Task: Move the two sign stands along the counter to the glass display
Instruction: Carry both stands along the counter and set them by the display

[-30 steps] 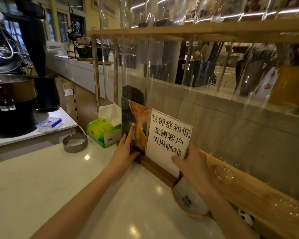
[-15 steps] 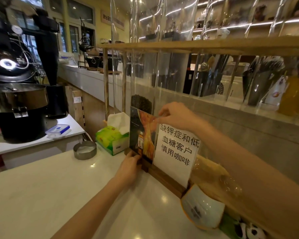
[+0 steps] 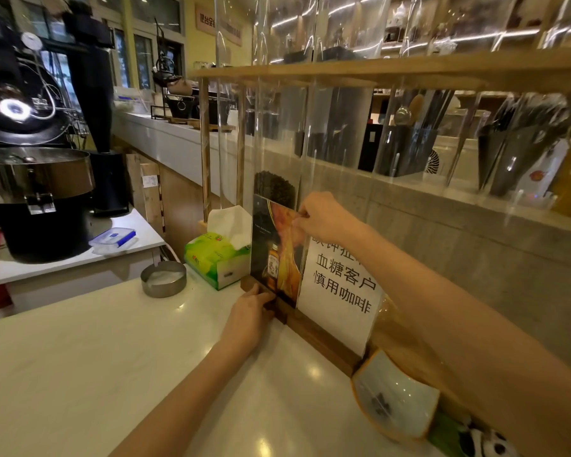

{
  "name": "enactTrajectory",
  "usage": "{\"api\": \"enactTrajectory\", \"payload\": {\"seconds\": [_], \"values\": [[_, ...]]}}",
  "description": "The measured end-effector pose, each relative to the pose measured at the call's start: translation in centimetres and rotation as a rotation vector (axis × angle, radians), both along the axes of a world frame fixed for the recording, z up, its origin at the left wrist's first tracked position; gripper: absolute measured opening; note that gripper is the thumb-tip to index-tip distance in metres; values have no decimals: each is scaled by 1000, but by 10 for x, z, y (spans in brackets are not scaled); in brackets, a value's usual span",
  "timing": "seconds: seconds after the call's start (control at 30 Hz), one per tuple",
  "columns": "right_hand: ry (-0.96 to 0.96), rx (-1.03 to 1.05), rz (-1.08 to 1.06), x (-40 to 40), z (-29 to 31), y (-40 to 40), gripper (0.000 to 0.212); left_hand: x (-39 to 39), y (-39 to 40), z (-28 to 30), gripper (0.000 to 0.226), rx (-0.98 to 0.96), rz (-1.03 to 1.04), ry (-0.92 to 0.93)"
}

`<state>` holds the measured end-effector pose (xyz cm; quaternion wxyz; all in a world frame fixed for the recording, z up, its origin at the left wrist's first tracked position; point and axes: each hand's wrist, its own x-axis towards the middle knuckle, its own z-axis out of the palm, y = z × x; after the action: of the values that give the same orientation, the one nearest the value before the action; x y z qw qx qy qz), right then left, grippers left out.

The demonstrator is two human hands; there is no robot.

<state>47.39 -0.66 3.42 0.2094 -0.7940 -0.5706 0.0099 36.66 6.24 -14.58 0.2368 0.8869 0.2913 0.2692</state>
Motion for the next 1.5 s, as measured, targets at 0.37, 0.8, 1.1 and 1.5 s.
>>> {"api": "enactTrajectory", "payload": {"seconds": [0.37,0.8,1.1,1.5], "values": [[-24,28,-14,2,-3,0,24,0,-6,1,35,2,47,12],[16,40,-50,11,5,-71,26,1,-28,6,31,147,-95,134],[-26,138,-98,8,-3,-72,27,6,-37,6,30,173,-107,142],[-266,53,-106,-14,2,-73,35,-23,-36,46,35,-68,-173,158]]}}
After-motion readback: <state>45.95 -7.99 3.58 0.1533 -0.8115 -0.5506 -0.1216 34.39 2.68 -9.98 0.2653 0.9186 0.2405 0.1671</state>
